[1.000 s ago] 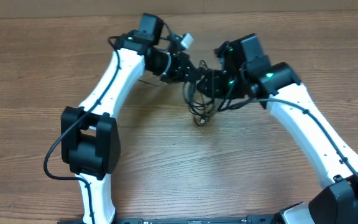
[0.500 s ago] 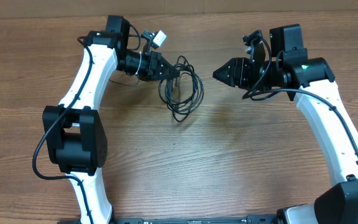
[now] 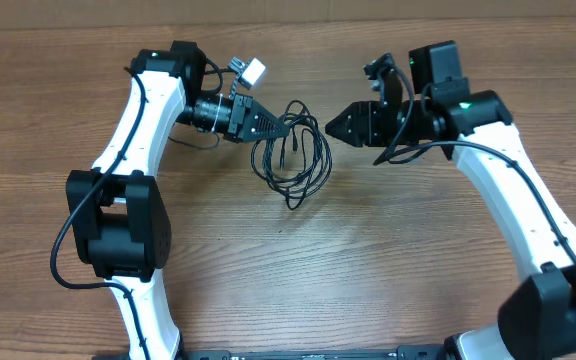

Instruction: Untangle cables

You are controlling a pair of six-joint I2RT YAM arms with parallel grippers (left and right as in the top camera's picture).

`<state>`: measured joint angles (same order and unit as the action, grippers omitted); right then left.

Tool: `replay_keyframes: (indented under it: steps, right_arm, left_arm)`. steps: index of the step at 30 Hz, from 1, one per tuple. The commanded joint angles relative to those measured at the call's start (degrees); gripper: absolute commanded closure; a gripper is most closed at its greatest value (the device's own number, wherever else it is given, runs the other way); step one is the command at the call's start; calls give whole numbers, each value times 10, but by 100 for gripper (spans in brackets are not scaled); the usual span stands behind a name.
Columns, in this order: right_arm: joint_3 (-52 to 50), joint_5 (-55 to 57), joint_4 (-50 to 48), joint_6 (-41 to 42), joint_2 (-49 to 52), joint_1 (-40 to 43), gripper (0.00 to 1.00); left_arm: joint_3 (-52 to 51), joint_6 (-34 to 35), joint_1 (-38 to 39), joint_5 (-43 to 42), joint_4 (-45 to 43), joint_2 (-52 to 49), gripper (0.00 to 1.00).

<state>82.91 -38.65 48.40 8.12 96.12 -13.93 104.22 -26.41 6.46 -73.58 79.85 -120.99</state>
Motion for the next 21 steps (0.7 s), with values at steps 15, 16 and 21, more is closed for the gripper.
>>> replay_keyframes:
  steps: [15,16,21]
  right_arm:
    - [-17,-101,6,-81,60,-10,89]
    - [-17,-101,10,-82,60,-9,96]
    - [-14,-117,25,-82,47,27,96]
  left_arm:
    - [2,-62,-23,-70,10,-1,96]
    - [2,-62,-26,-74,11,-1,96]
    - [2,-62,-34,-43,11,-1,96]
